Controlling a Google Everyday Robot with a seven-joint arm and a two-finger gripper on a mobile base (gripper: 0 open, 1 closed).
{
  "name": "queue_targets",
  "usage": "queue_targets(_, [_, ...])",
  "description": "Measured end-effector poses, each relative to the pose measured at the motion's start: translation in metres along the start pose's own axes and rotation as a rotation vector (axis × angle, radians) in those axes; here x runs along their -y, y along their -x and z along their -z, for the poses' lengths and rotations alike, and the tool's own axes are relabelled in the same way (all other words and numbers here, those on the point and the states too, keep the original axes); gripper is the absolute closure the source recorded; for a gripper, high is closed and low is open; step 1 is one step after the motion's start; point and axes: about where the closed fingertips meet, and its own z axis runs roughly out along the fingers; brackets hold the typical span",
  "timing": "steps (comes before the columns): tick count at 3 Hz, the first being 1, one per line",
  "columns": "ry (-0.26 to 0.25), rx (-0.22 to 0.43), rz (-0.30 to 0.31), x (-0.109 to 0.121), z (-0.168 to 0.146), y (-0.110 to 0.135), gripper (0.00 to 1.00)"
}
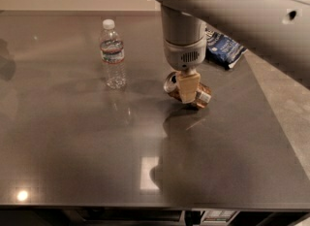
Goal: Knock orange can over
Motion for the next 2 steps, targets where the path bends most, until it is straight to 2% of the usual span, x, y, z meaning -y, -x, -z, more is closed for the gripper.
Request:
queue_targets(1, [0.009, 0.001, 0.013, -0.0015, -0.0042, 0.0031, 0.00])
queue_targets(2, [0.010, 0.002, 0.013, -0.0017, -0.0046, 0.0032, 0.00])
